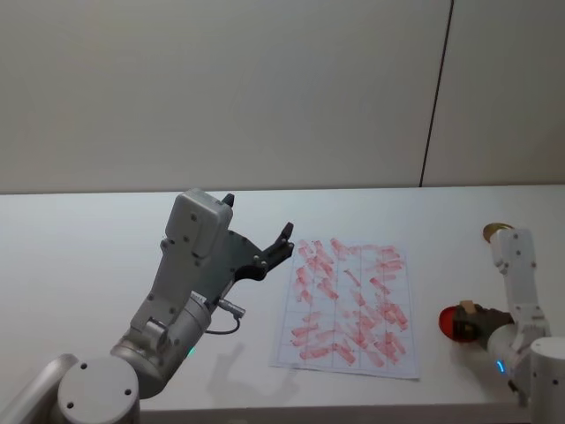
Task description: Use the one hand to pick up the stamp and affix it onto the A4 paper.
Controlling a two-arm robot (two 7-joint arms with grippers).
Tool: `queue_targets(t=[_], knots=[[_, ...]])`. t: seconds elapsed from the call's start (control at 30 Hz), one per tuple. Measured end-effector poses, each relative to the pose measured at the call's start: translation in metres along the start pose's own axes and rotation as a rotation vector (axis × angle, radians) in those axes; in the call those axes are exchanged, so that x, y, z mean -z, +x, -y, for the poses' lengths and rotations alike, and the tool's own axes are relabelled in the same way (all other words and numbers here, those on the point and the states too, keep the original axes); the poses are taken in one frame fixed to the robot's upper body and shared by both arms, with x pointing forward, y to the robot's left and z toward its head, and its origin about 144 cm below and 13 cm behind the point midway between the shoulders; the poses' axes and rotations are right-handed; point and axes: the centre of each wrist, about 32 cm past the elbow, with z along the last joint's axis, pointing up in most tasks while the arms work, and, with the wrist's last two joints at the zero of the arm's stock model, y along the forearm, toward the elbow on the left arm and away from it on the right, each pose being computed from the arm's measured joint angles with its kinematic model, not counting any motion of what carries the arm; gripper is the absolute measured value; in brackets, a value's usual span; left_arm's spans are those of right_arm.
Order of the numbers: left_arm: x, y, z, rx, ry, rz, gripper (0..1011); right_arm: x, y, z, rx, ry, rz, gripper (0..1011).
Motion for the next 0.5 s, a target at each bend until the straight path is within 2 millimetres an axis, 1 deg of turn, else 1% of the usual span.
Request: queue_targets(t=[0.5], knots=[[0.0000, 0.0000, 0.0000, 0.000, 0.000, 0.000, 993, -0.0068, -0.0014, 0.0049, -0.016, 0.050, 0.007, 219]])
